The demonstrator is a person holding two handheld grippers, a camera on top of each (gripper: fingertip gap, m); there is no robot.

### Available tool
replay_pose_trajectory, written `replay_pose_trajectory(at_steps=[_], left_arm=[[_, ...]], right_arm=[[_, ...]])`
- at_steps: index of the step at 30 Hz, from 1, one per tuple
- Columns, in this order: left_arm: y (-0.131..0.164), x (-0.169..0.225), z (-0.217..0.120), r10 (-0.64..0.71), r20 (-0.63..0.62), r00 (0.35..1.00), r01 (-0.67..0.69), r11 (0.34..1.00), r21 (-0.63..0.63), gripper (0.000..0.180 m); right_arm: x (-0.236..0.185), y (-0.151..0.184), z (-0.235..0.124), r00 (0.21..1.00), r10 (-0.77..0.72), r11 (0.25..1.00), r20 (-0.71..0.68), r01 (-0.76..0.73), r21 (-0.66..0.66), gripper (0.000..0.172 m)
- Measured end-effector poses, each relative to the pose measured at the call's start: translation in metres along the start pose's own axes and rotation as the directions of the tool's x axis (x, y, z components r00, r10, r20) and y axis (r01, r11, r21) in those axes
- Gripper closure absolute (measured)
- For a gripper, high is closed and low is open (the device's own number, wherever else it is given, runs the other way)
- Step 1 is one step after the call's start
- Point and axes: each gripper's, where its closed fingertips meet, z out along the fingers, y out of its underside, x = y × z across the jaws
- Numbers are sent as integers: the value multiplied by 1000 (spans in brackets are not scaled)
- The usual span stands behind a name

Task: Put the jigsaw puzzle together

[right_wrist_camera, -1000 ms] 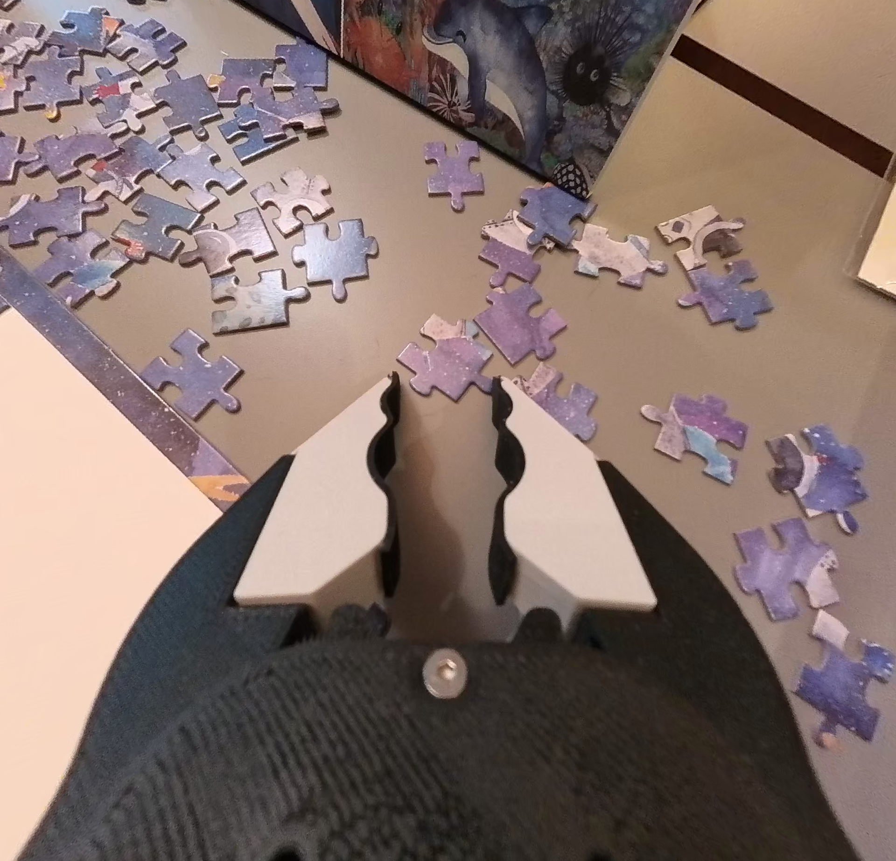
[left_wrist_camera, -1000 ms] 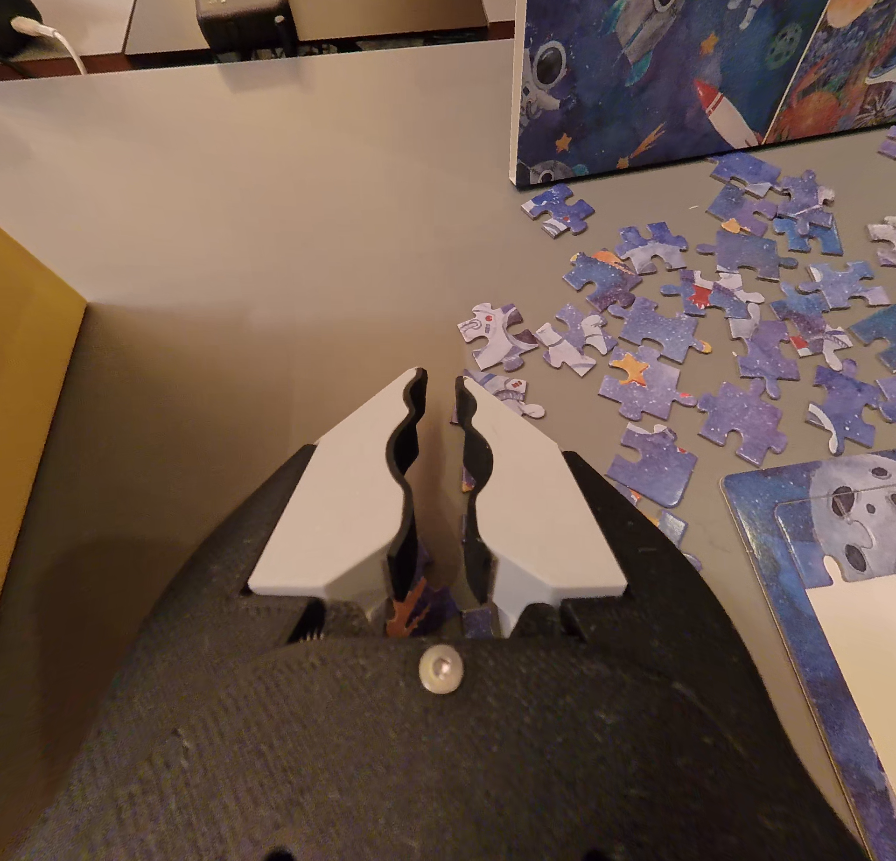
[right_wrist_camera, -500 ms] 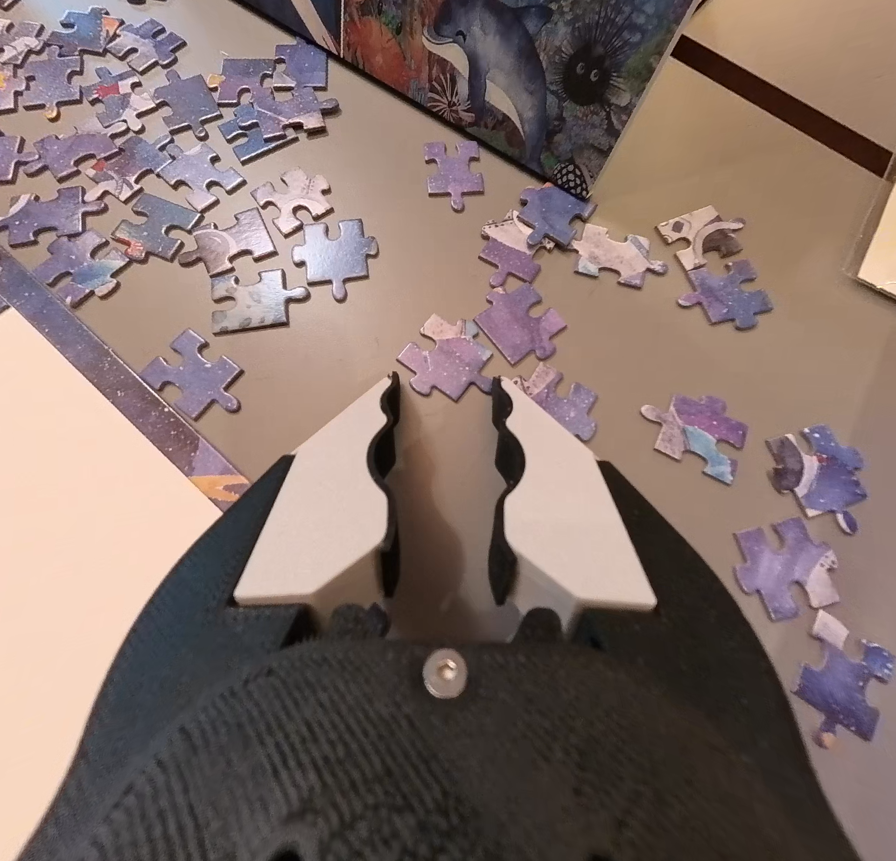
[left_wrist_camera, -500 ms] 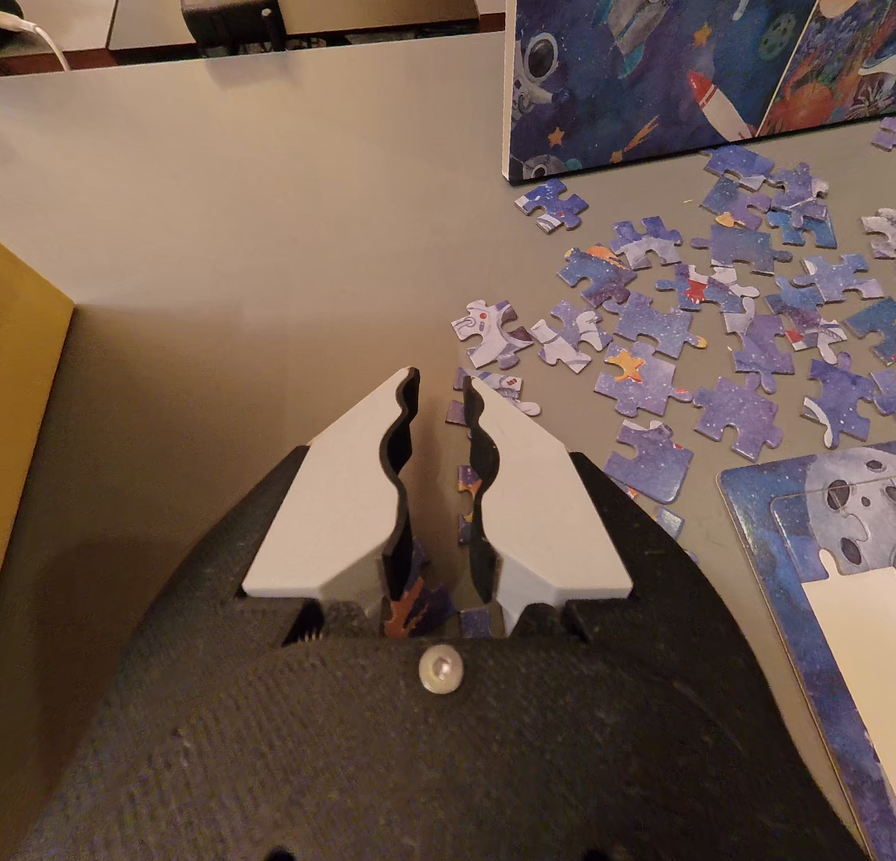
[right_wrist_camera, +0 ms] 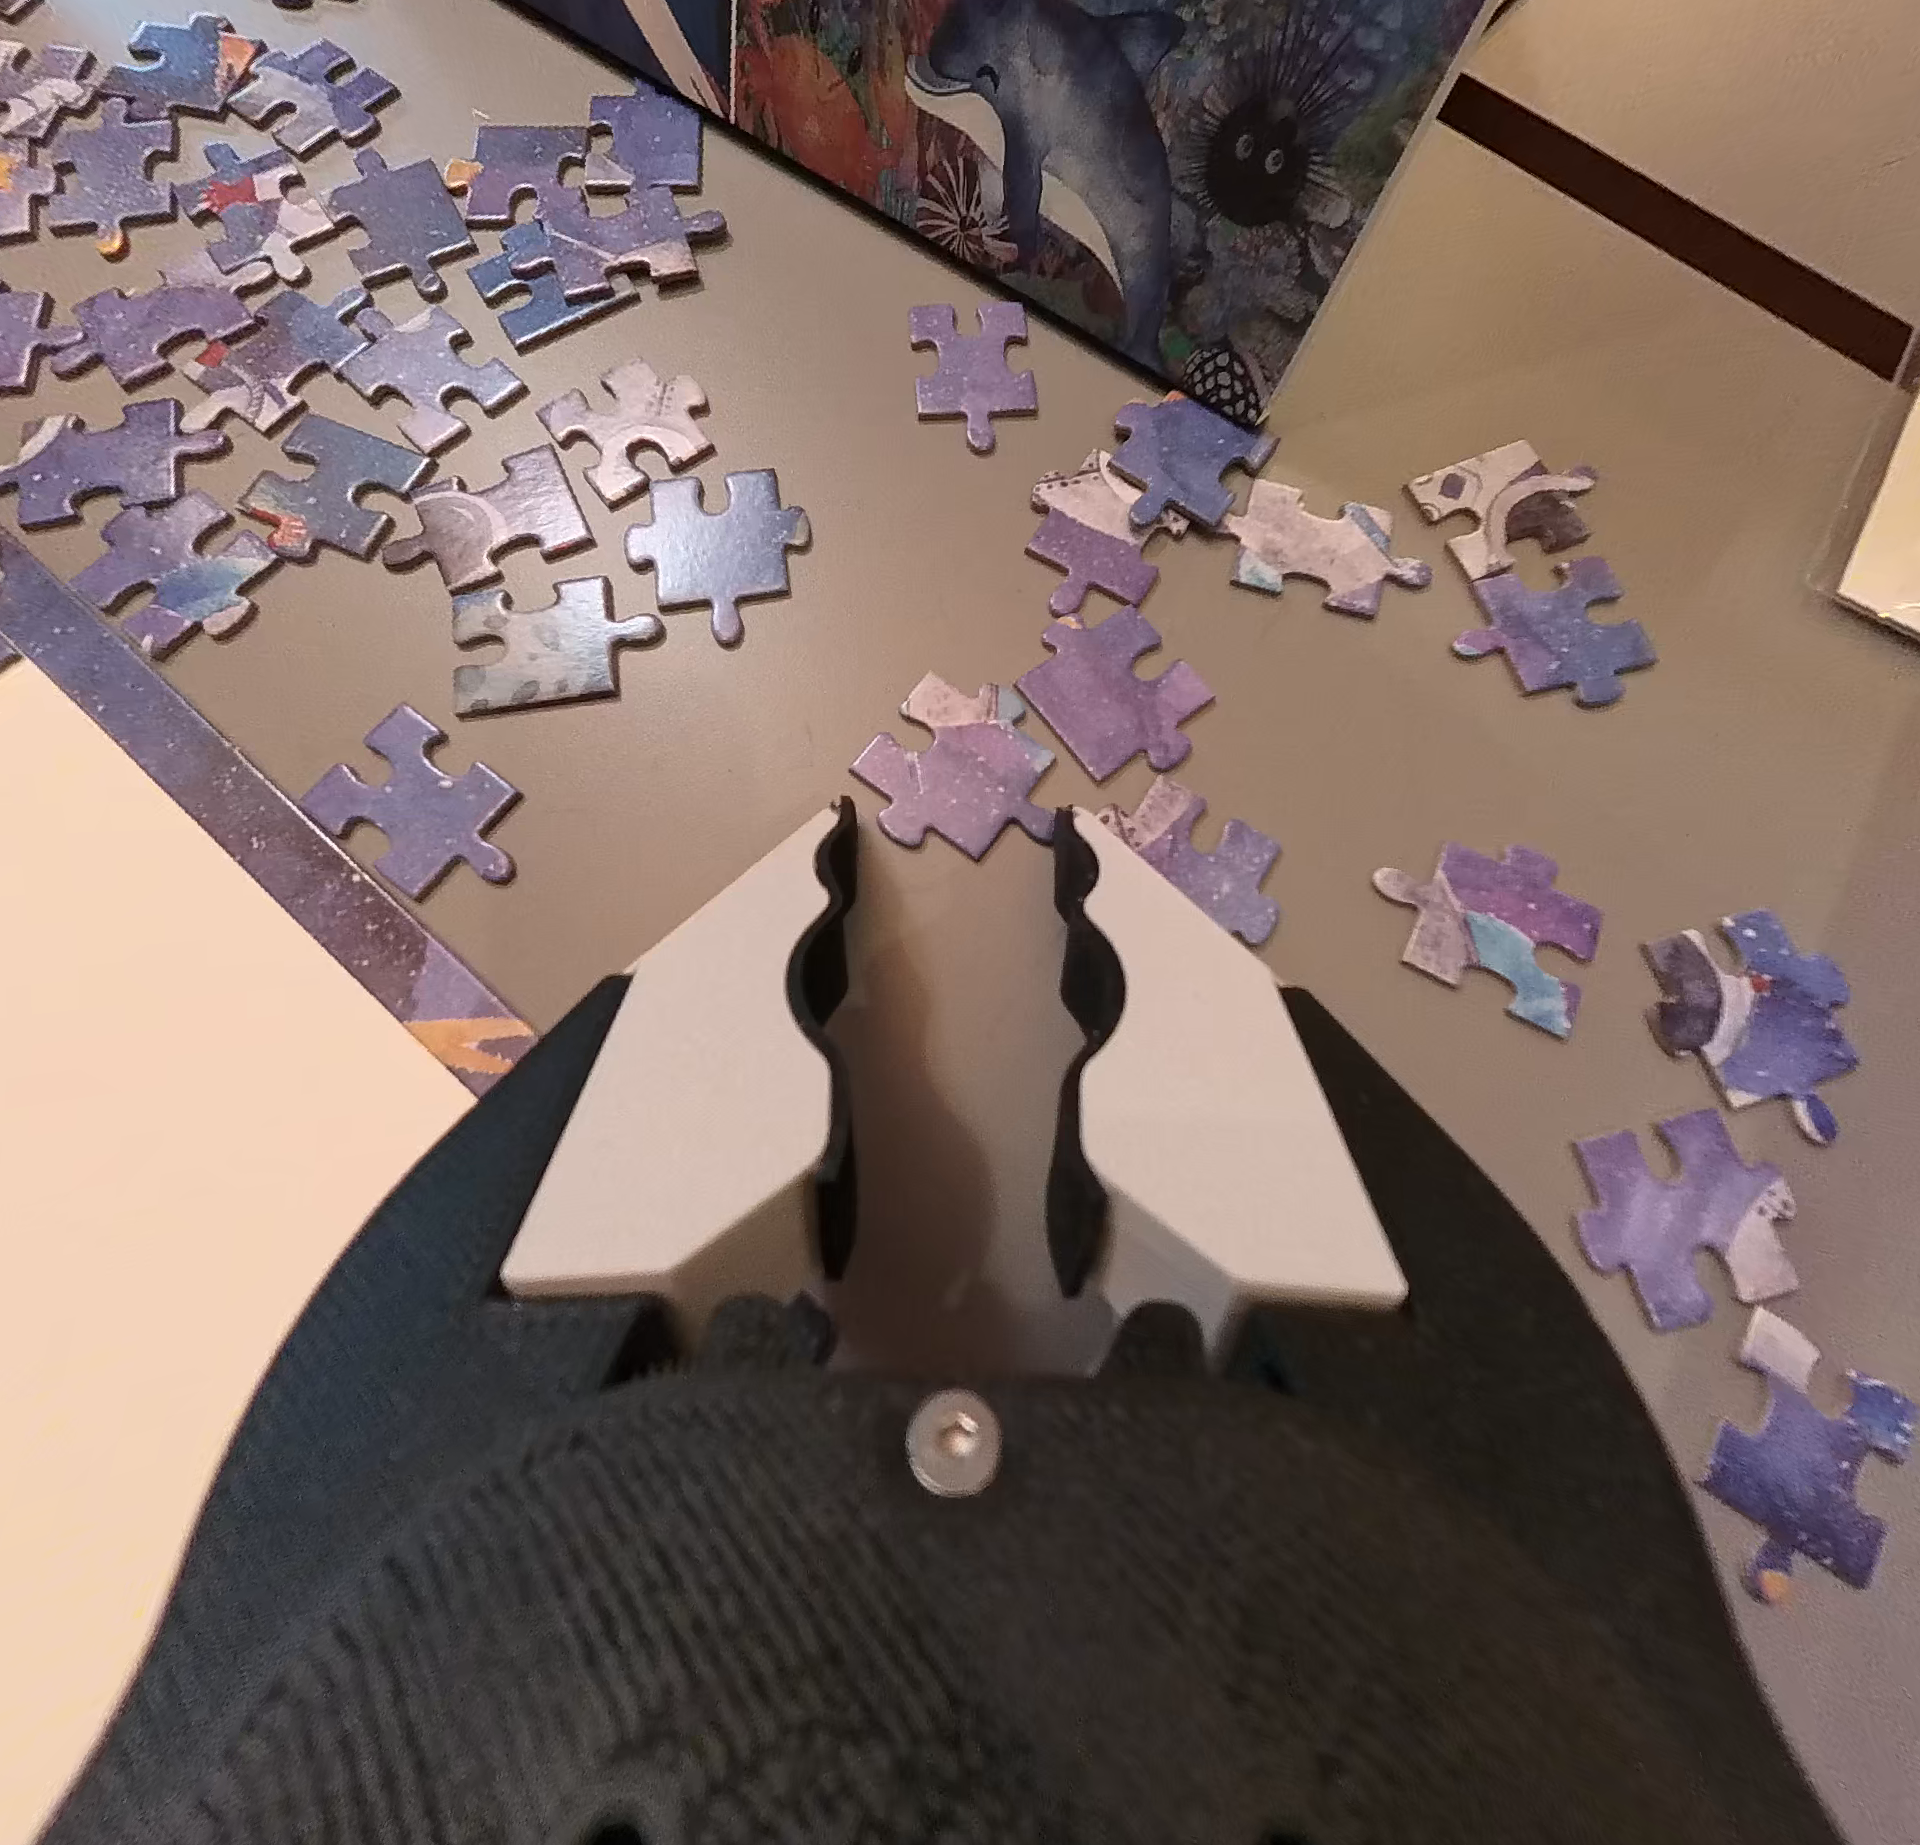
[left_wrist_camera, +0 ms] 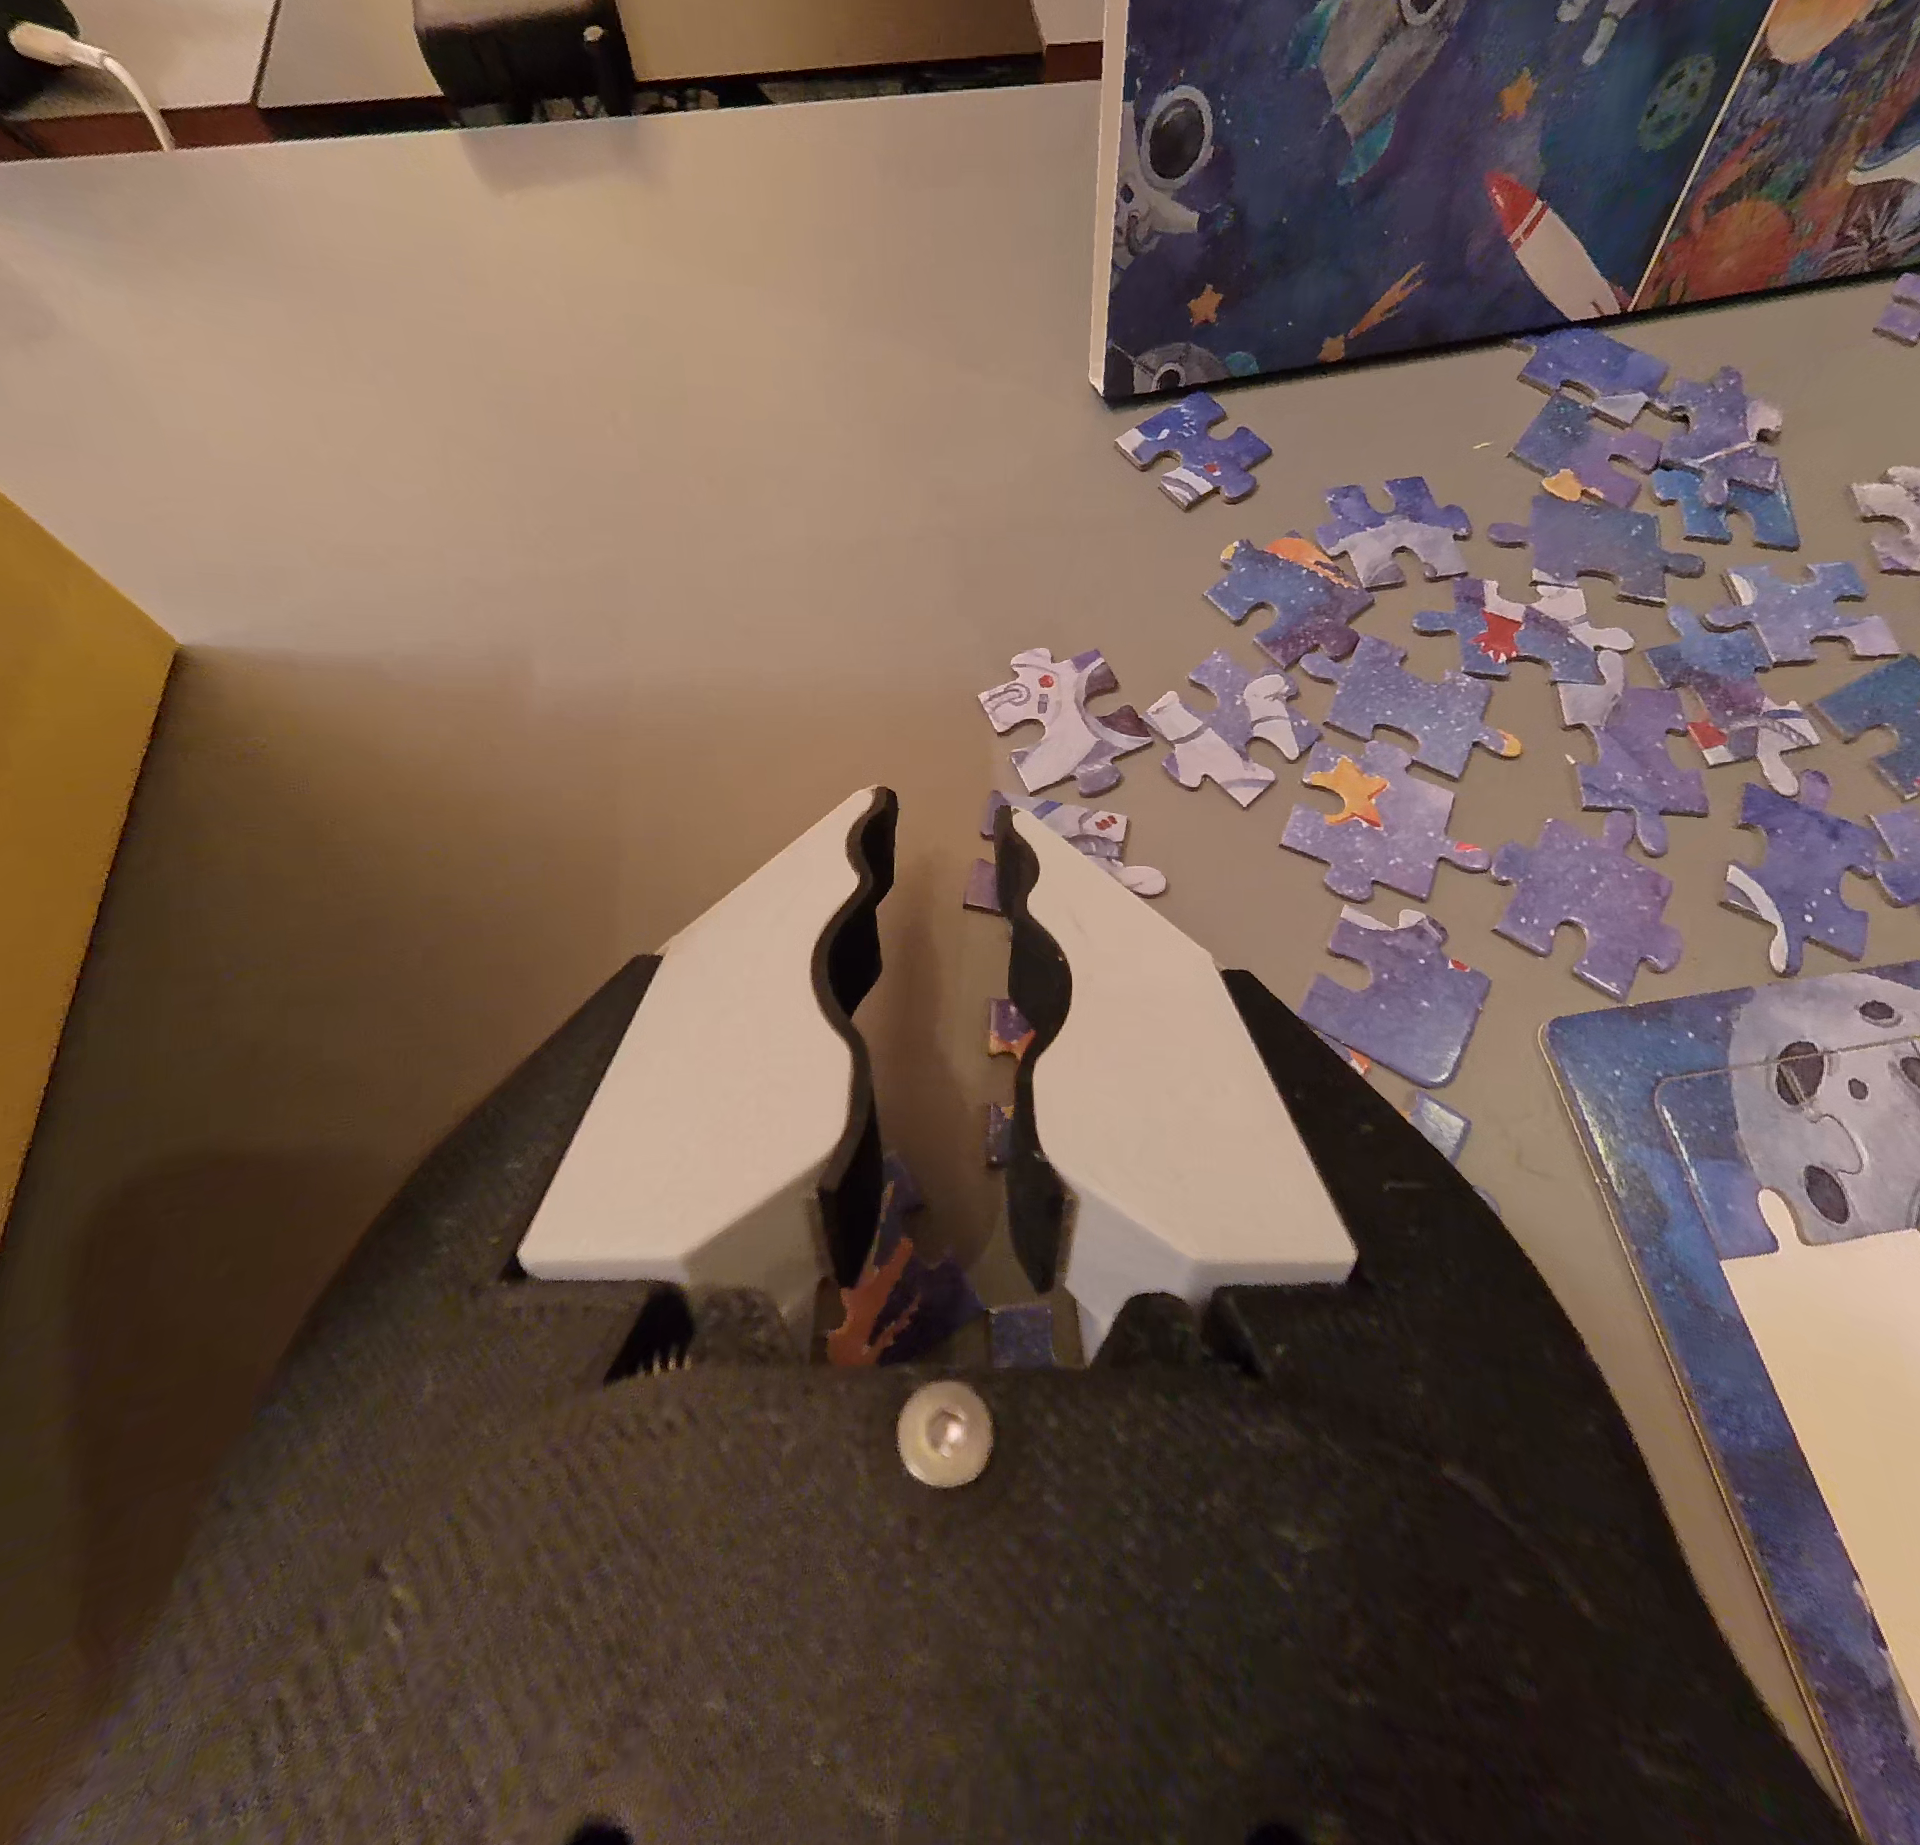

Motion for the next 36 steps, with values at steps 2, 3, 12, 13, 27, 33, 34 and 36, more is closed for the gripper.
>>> replay_pose_trajectory(at_steps=[2,3,12,13,27,33,34,36], left_arm=[[0,0,0,5,1,1000,-5,1000,-3,163],[1,1,1,9,2,1000,-9,1000,-5,163],[2,14,1,53,-74,996,-54,998,-12,149],[3,15,1,57,-78,995,-58,998,-16,147],[20,21,5,61,-108,992,-75,990,-123,150],[19,23,5,74,-111,991,-87,989,-116,150],[19,24,4,77,-123,989,-91,989,-114,147],[20,27,4,90,-139,986,-107,987,-117,140]], right_arm=[[0,0,0,1000,0,1000,0,0,0,135],[0,0,0,1000,0,1000,0,0,0,135],[0,0,0,1000,0,1000,0,0,0,135],[0,0,0,1000,0,1000,0,0,0,135],[0,0,0,1000,0,1000,0,0,0,135],[0,0,0,1000,-1,1000,0,1,0,135],[0,0,0,1000,-1,1000,-1,1,0,135],[0,0,0,1000,-2,1000,-1,2,0,135]])
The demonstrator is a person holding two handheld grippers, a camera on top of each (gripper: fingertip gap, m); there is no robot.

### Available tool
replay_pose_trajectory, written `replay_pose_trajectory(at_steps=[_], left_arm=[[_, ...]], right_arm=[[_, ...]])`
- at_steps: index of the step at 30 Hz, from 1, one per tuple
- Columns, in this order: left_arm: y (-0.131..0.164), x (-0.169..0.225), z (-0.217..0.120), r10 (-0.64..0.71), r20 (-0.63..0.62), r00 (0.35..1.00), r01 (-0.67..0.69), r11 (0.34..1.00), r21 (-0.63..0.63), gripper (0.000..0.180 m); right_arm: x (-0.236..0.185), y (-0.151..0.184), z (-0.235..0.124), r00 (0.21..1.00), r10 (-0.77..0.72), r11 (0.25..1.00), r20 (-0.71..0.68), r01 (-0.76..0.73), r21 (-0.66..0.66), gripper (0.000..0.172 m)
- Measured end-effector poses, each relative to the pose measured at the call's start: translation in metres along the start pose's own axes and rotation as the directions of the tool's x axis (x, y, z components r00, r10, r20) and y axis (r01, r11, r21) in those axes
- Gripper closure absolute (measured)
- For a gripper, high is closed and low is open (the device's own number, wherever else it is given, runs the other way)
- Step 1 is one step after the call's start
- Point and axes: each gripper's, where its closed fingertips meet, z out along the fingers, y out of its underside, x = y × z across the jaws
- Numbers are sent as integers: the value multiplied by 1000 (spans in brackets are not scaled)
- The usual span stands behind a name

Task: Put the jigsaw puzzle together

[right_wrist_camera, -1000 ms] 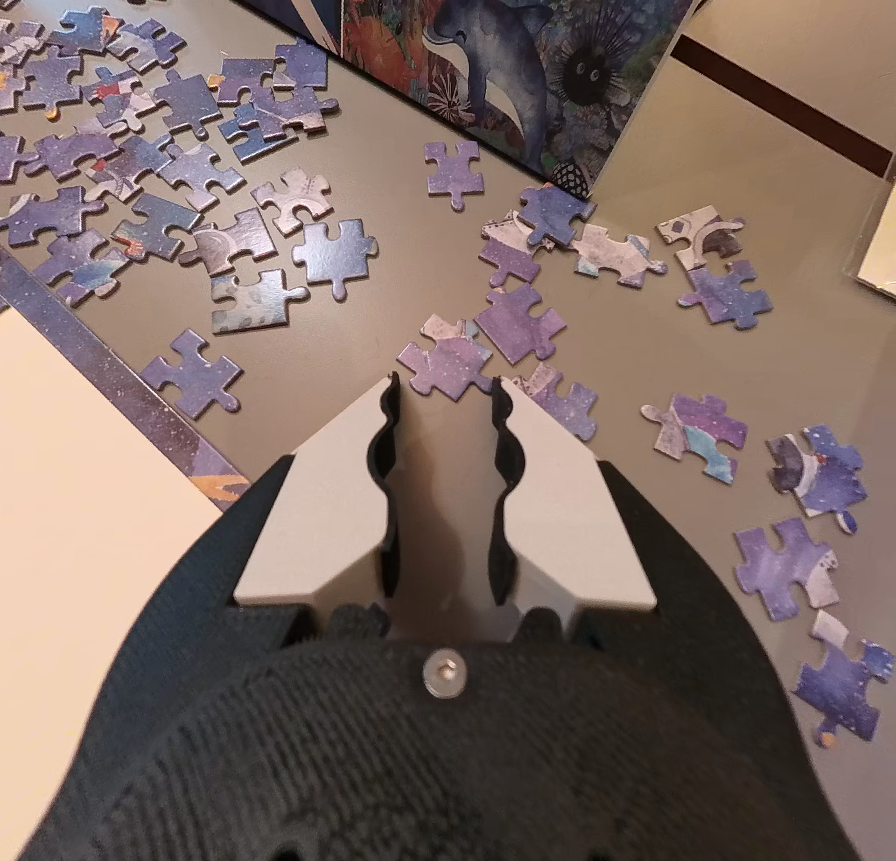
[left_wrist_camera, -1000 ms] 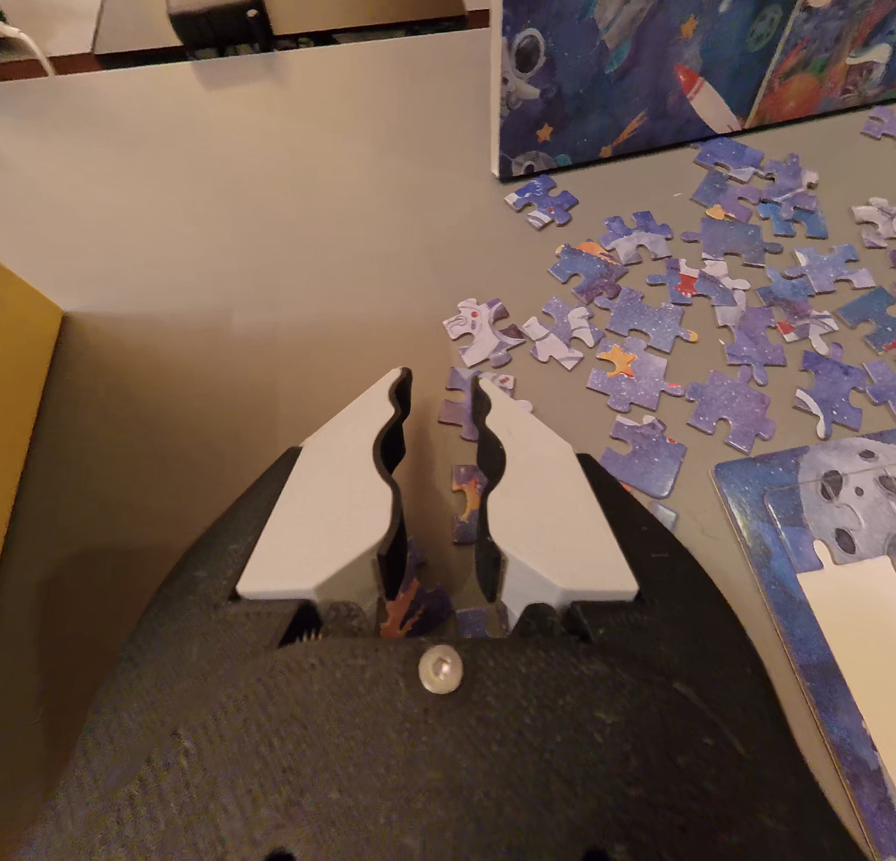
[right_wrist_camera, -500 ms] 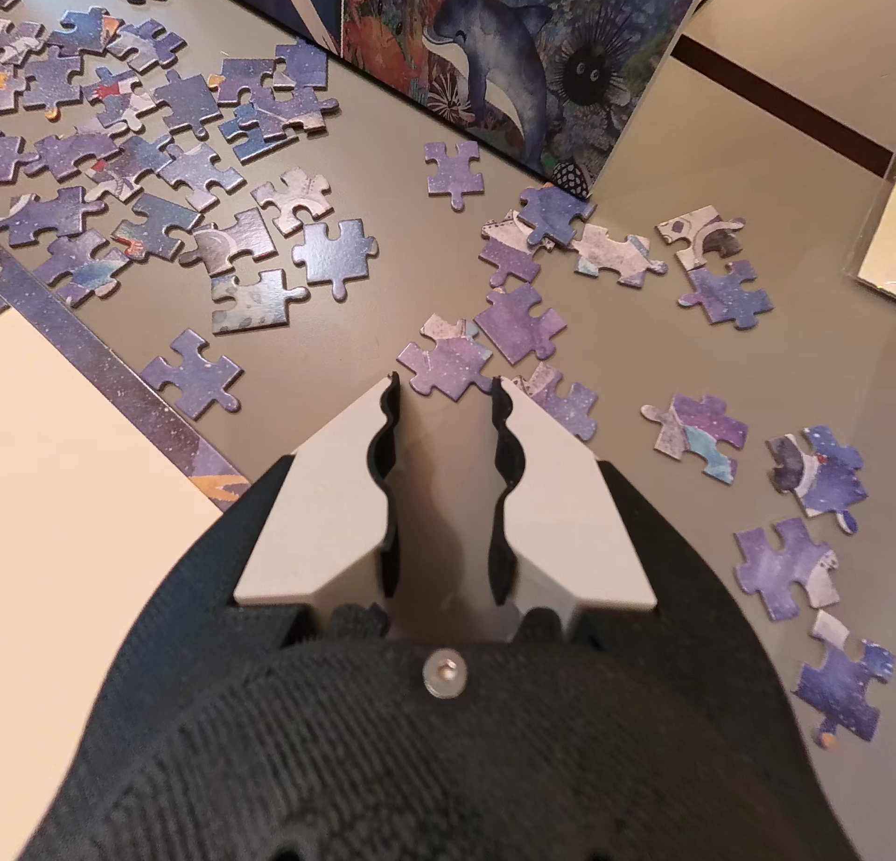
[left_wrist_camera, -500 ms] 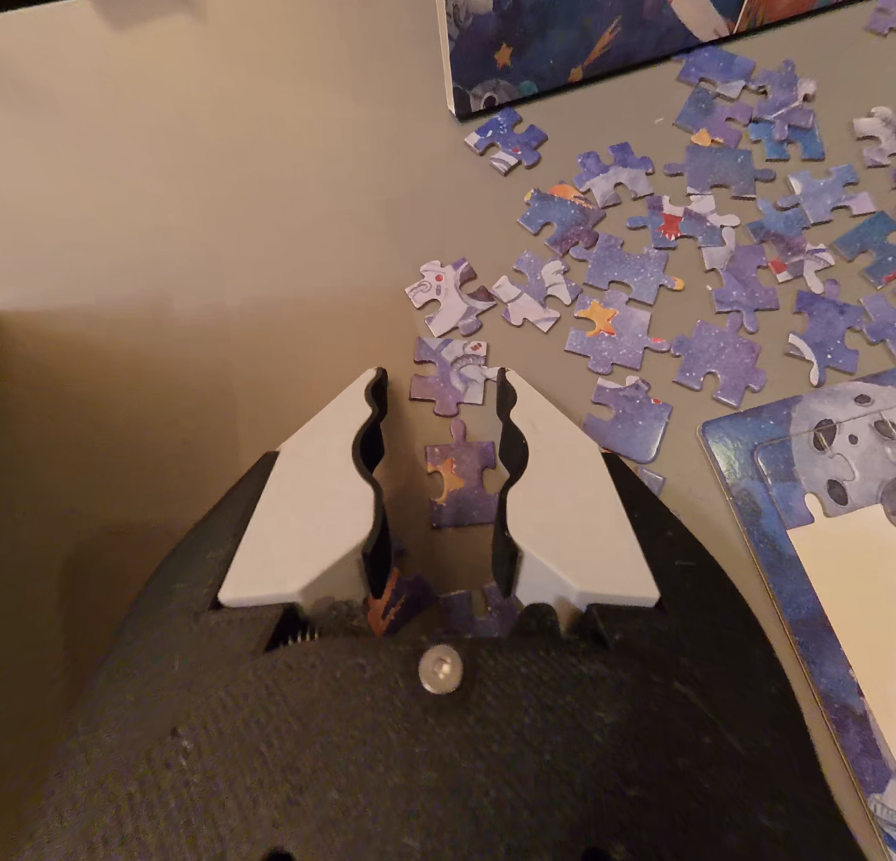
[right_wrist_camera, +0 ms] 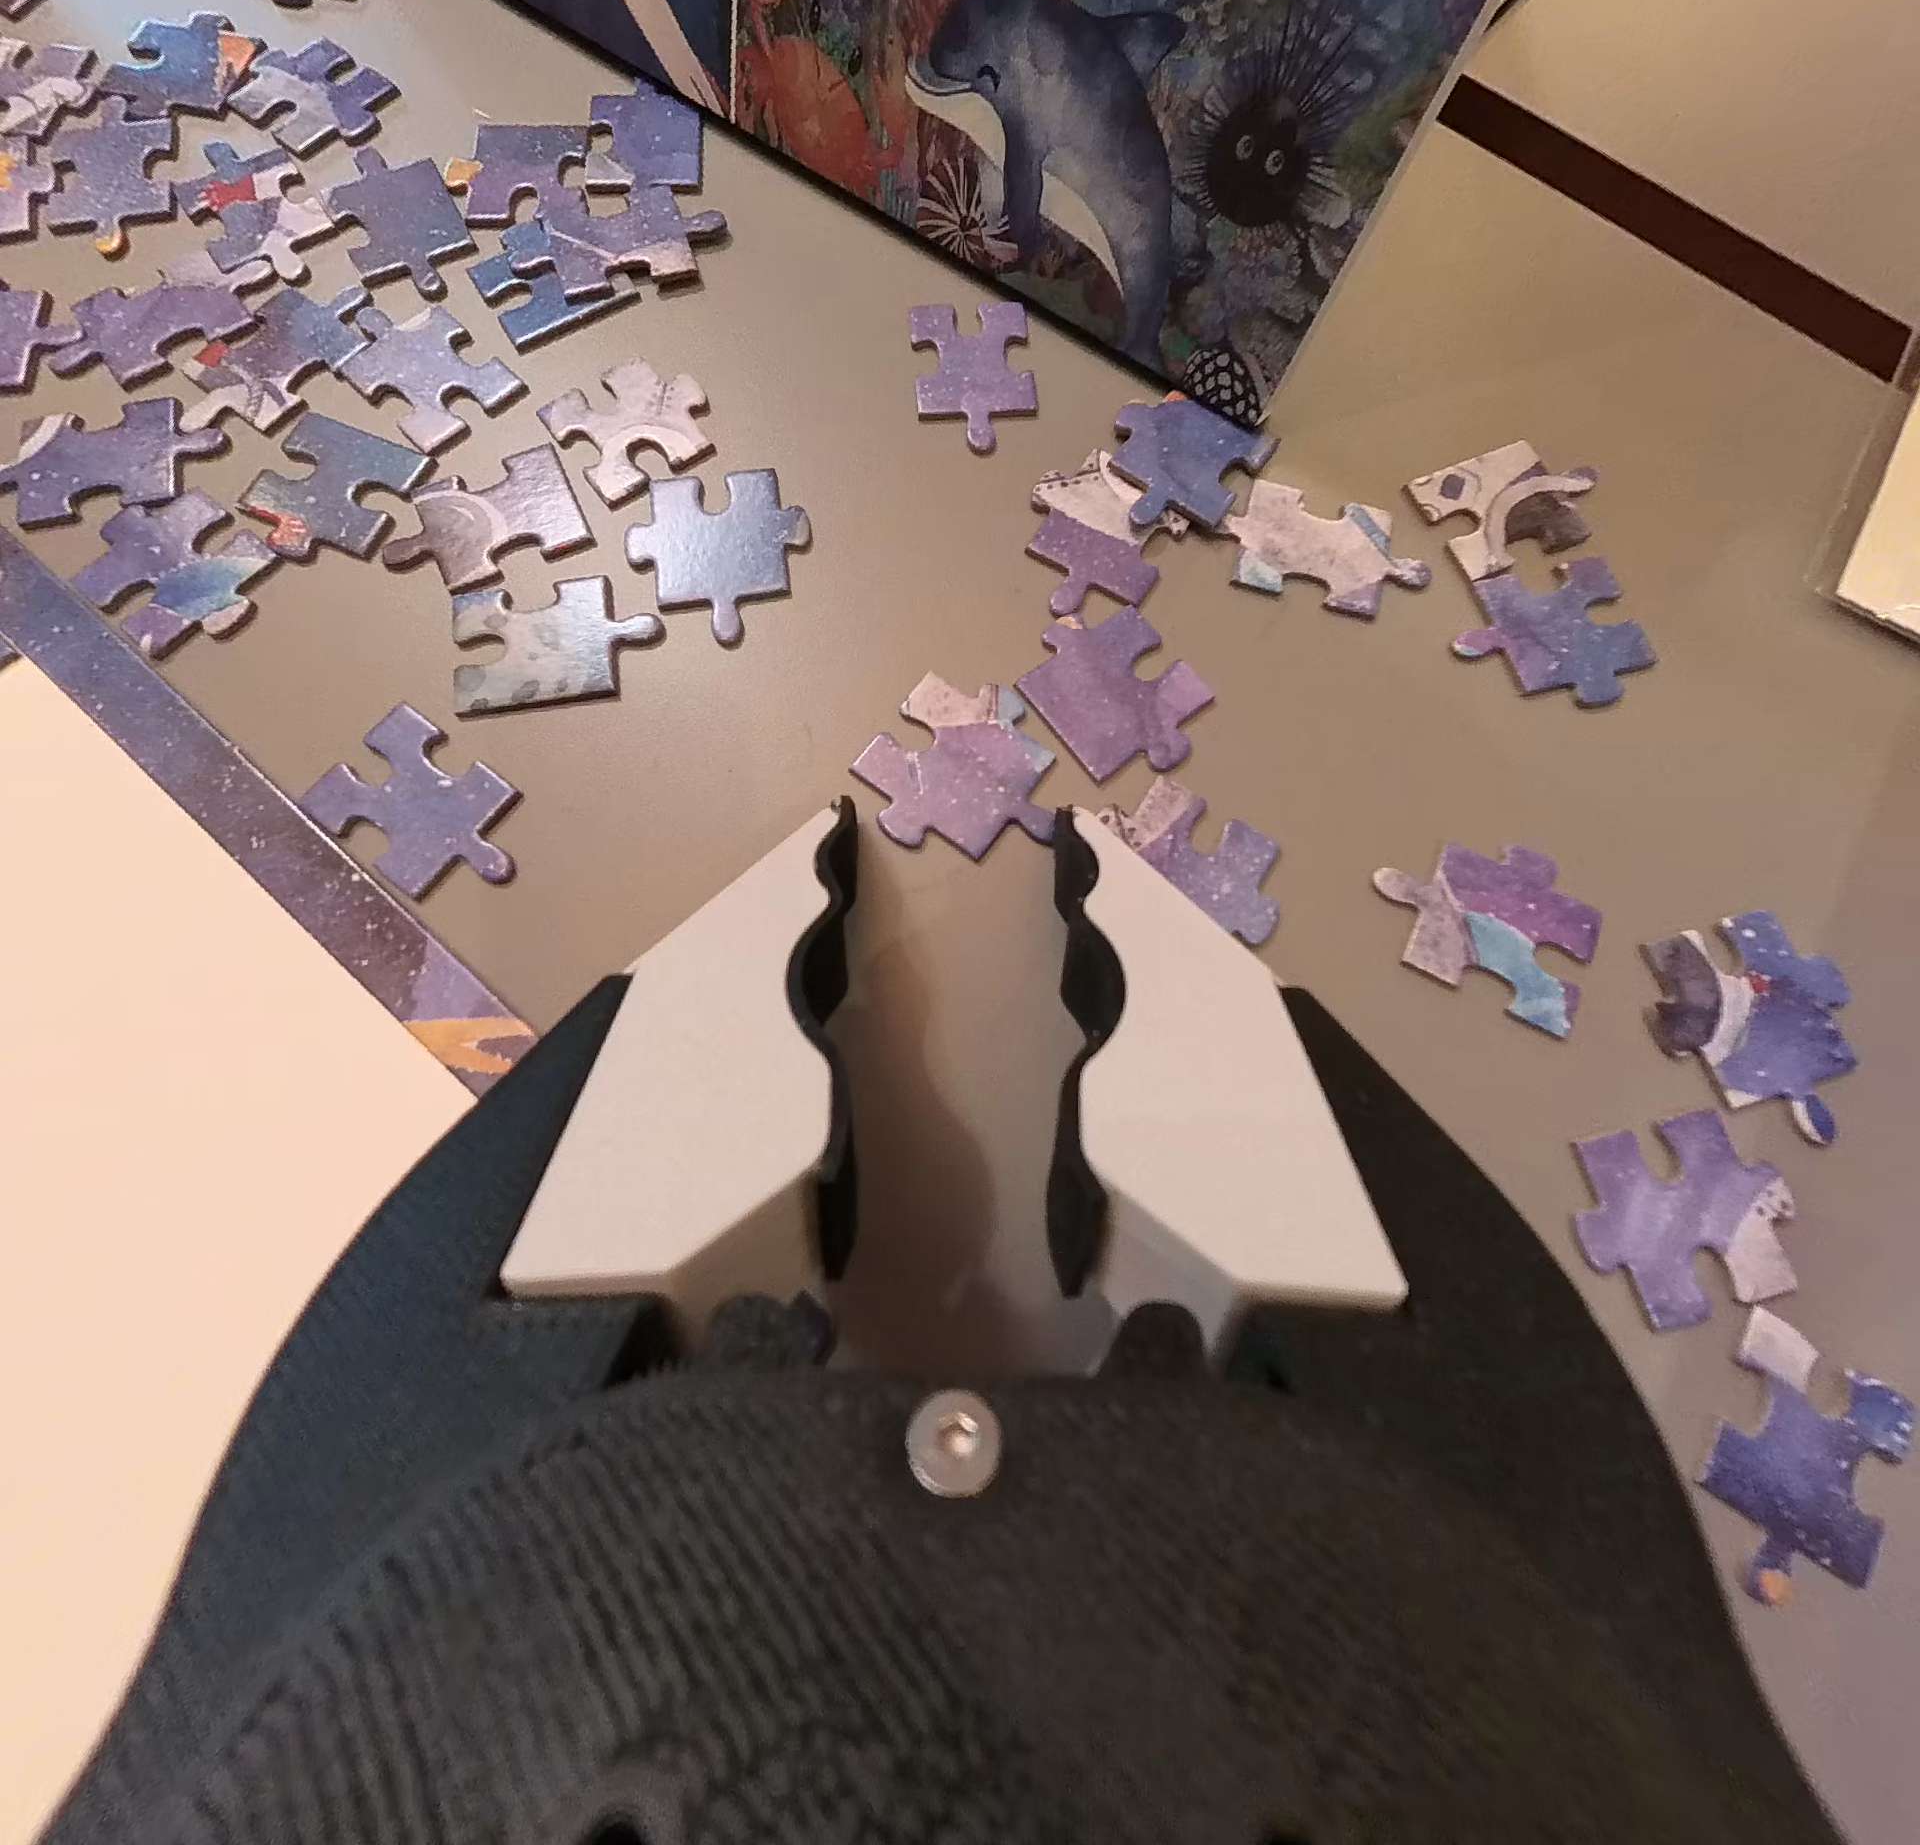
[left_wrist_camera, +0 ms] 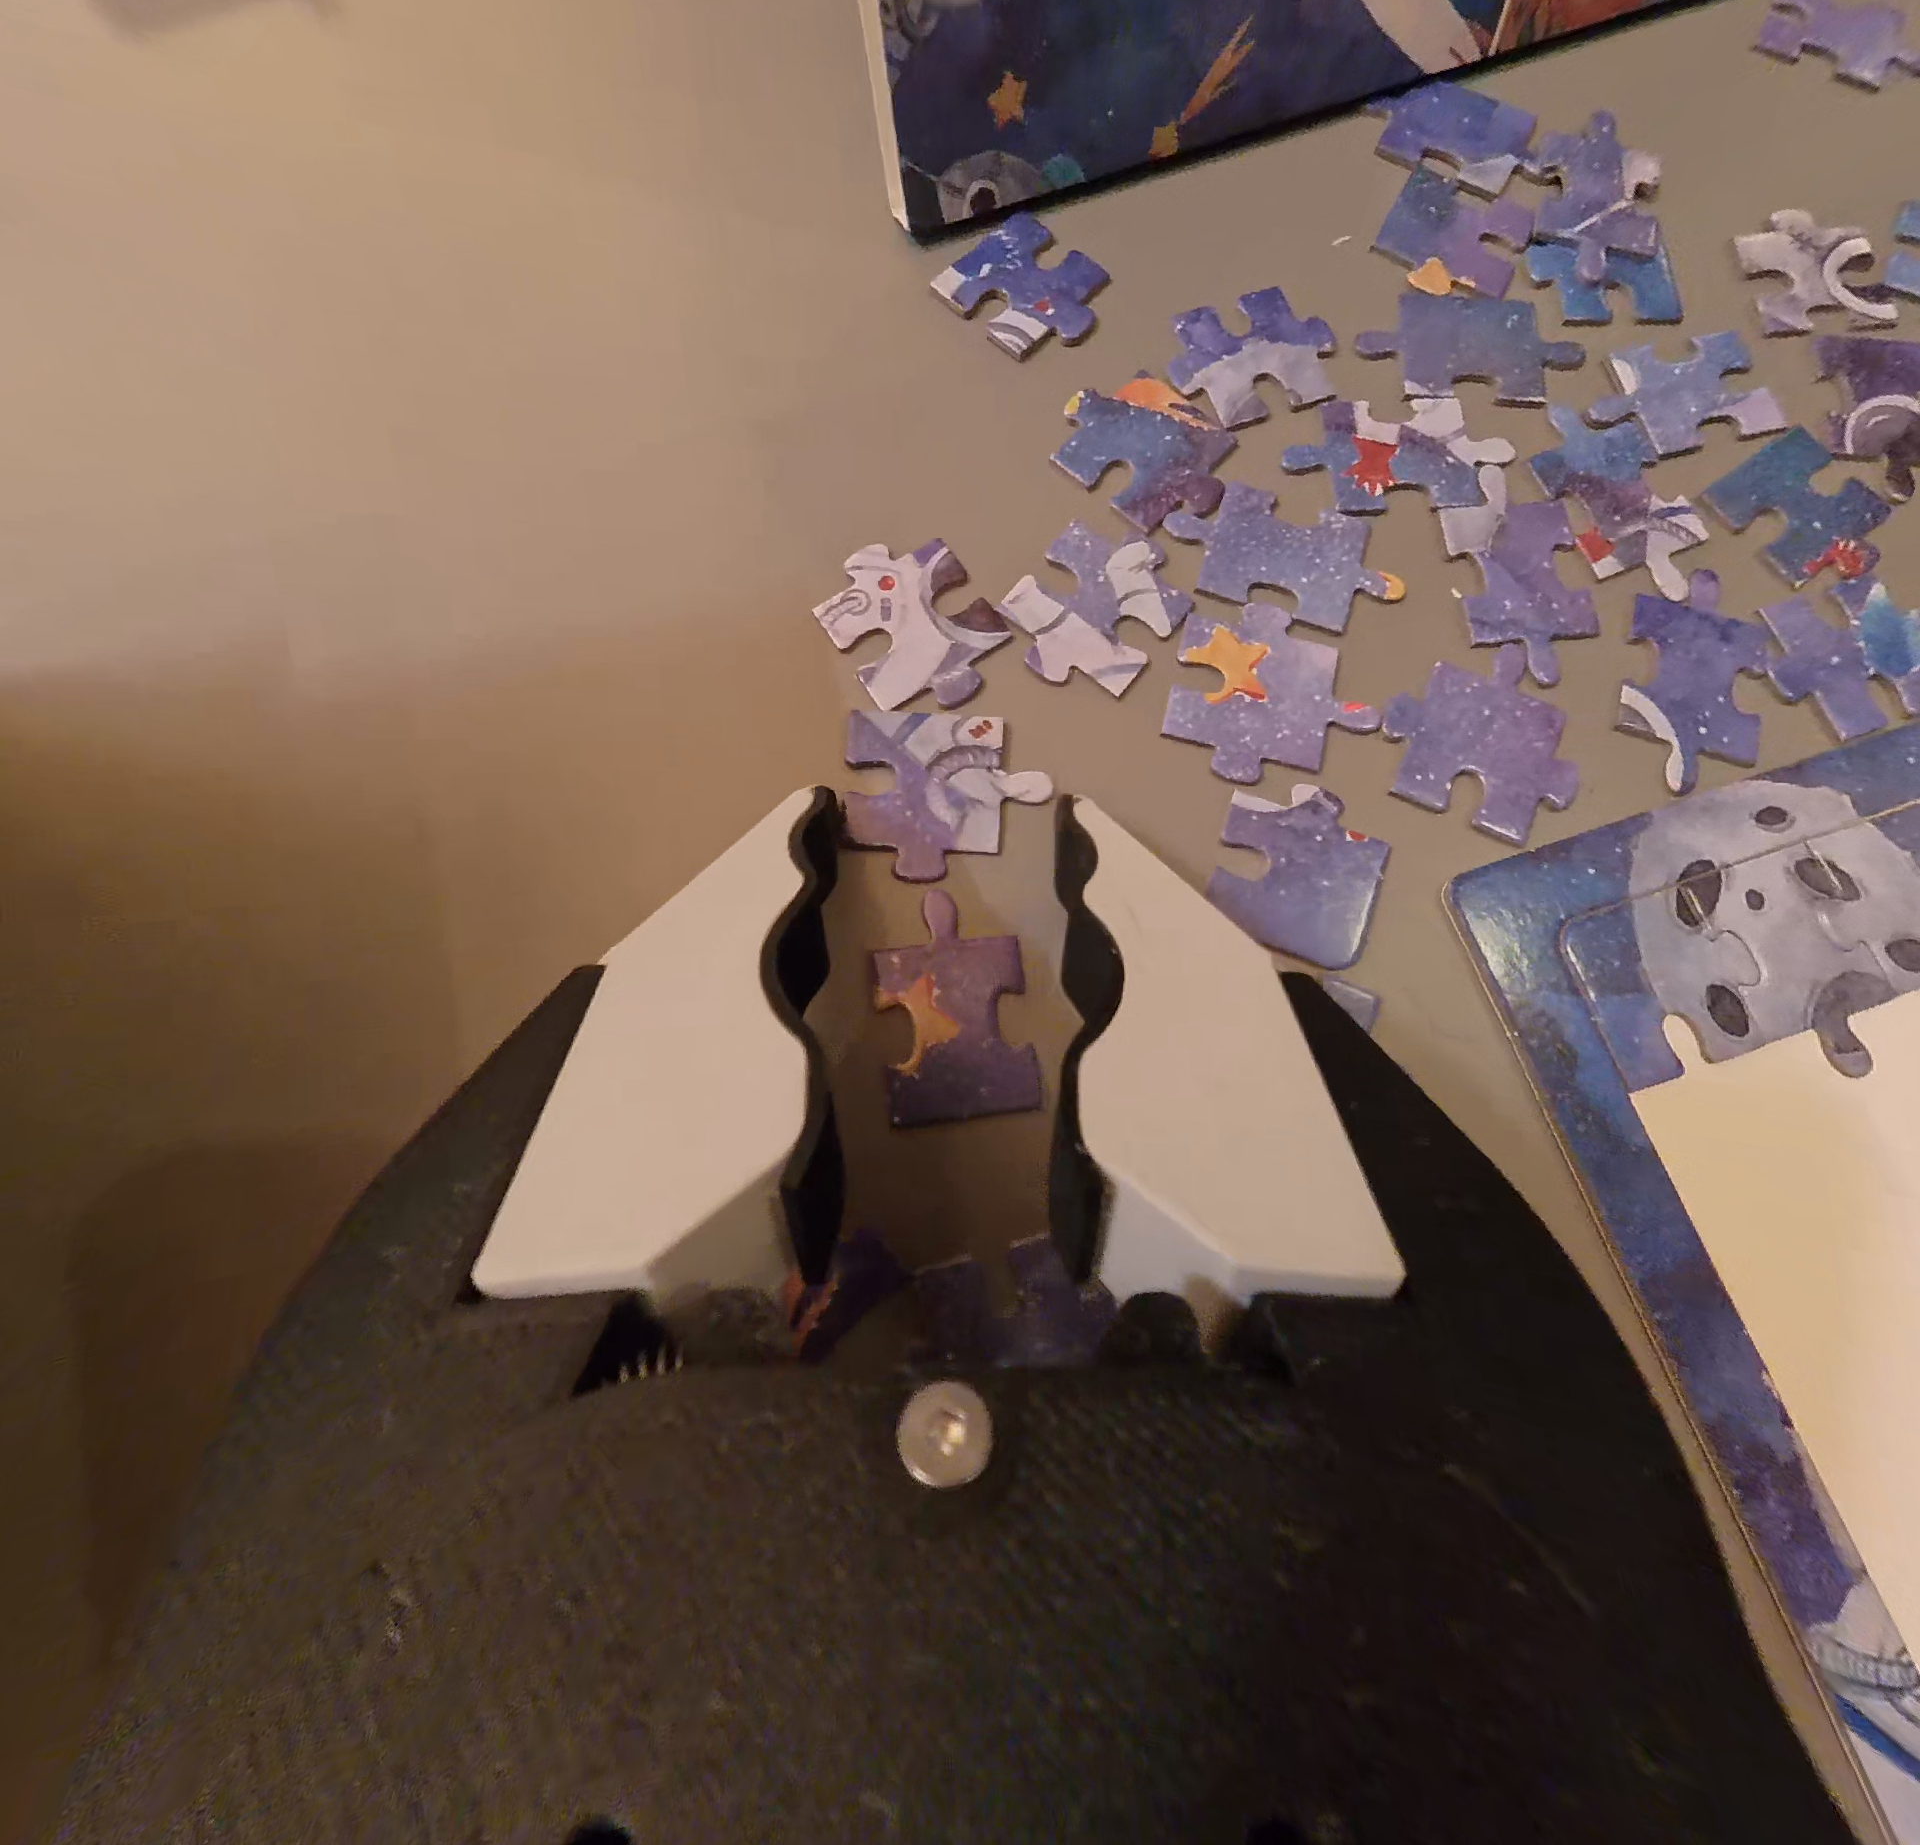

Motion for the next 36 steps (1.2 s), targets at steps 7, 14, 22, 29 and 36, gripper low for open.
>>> replay_pose_trajectory(at_steps=[7,14,22,29,36], left_arm=[[1,4,1,22,2,1000,-22,1000,-7,150],[-1,4,0,9,-9,1000,-9,1000,8,151],[-16,14,-10,4,-48,999,0,997,77,151],[-45,55,-31,18,-192,981,21,980,200,151],[-73,115,-54,139,-280,950,-33,935,354,152]], right_arm=[[0,0,0,1000,0,1000,0,0,0,135],[0,0,0,1000,-2,1000,-1,2,0,135],[0,1,0,1000,-4,1000,-3,4,0,135],[7,-4,-5,993,-83,996,-87,84,1,131],[-55,-55,-26,989,-143,962,25,133,240,129]])
